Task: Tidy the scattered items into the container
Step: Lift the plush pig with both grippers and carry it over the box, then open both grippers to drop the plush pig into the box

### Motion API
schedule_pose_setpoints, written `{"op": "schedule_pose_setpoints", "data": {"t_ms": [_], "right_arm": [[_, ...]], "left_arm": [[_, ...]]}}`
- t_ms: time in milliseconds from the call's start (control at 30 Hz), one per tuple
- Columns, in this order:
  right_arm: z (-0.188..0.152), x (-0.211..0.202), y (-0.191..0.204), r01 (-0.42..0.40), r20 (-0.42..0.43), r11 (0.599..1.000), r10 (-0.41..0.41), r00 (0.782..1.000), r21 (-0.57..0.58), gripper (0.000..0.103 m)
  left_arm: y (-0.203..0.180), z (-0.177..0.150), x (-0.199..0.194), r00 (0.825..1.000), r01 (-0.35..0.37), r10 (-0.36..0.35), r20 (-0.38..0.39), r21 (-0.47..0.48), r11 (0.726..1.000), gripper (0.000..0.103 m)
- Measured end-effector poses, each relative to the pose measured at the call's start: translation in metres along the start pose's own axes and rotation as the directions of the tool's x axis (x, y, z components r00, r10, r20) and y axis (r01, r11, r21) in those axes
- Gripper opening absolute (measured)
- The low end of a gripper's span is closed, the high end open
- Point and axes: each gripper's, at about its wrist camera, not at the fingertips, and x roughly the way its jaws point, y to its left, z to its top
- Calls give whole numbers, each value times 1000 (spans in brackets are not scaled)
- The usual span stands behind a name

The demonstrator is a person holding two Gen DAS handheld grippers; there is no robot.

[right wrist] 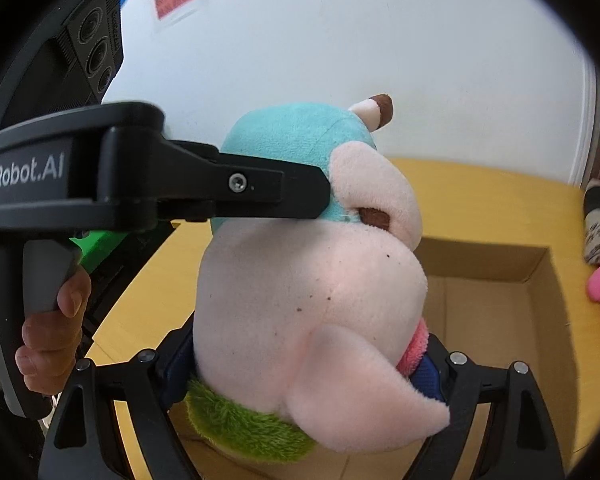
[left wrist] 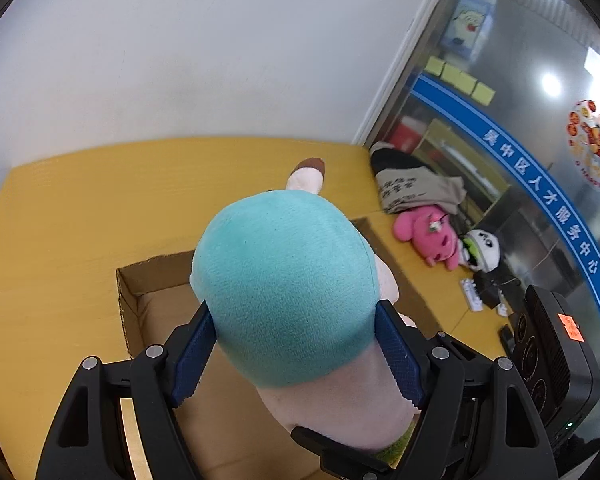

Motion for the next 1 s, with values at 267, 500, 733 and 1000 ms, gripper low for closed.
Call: {"op": "schedule_pose_setpoints", "data": {"t_ms": [267,500,733,1000], "right_arm": [[-14,108,-14,17,-142,996,-4,990,87,87],[-33,164,-18,4,-253,990,31,967,138,91],[-36,156,-22,-42,-287,991,78,955,128,92],[-40,127,-25,-85,-241,994,100,965,72,51]], "left_arm": [[72,-11,70,992,-6,-1,-129,-59,998,81],[105,-29,111,972,-69,46,-231,-92,993,80],[114,-30,110,973,-80,55,-224,-104,991,79],[117,-26,107,974,-117,97,-204,-86,989,80]]}}
